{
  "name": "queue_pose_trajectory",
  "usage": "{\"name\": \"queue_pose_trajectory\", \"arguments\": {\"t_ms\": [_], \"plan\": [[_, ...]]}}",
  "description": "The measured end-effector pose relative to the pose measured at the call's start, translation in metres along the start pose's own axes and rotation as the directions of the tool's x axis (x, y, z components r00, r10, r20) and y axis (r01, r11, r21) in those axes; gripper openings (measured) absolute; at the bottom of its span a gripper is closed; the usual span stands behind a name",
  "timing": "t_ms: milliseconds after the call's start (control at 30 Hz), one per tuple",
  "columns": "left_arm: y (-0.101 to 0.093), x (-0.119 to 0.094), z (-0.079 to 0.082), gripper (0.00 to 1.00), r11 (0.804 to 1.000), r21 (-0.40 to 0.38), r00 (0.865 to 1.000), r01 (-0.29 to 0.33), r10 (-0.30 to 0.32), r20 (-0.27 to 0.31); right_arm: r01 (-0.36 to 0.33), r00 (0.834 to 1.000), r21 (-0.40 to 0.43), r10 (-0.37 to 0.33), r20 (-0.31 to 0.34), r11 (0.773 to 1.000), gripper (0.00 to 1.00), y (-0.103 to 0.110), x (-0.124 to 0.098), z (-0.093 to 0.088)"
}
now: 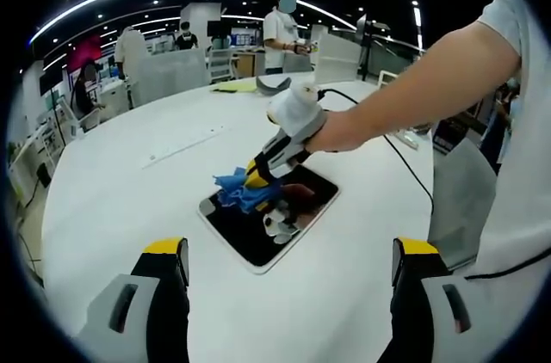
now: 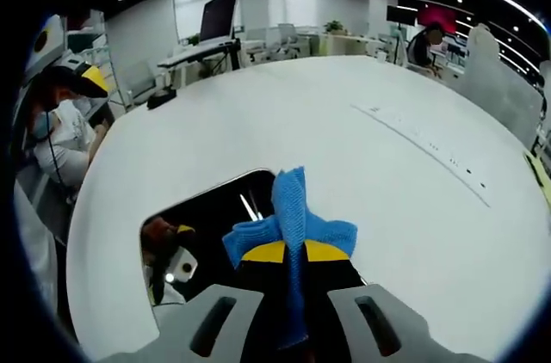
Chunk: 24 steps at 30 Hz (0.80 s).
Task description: Wipe the mirror surface with the cleaning cloth until all visible marks leave the cleaned area.
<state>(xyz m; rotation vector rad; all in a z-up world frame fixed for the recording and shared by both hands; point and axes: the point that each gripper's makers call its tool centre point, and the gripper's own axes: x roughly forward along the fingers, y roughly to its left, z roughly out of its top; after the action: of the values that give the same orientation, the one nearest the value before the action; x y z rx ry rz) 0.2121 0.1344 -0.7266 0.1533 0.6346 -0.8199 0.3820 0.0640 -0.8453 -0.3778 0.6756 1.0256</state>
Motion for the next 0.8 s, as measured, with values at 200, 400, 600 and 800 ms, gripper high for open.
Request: {"name": "queue_pose_trajectory", "arguments": {"t_ms": [200, 400, 600, 800], "plan": [[0.002, -0.002, -0.005, 0.99, 1.000, -0.001, 1.000, -0.005, 0.005, -0.007, -0.020, 1.000, -0.006, 0.020, -0.001, 1.000, 0.01, 0.007, 0.007, 0.006], [0.003, -0.004, -0.006, 0.99, 1.000, -0.010, 1.000, -0.011, 0.011, 0.000, -0.032, 0.999, -0.013, 0.032, 0.004, 0.999, 0.01, 0.012, 0.010, 0.008], [0.004, -0.005, -0.007, 0.99, 1.000, -0.015, 1.000, -0.015, 0.015, 0.002, -0.042, 0.999, -0.029, 0.042, 0.003, 0.999, 0.01, 0.019, 0.012, 0.010], [0.003, -0.005, -0.007, 0.99, 1.000, -0.018, 1.000, -0.015, 0.015, 0.004, -0.058, 0.998, -0.044, 0.058, 0.002, 0.997, 0.01, 0.027, 0.014, 0.012]]}}
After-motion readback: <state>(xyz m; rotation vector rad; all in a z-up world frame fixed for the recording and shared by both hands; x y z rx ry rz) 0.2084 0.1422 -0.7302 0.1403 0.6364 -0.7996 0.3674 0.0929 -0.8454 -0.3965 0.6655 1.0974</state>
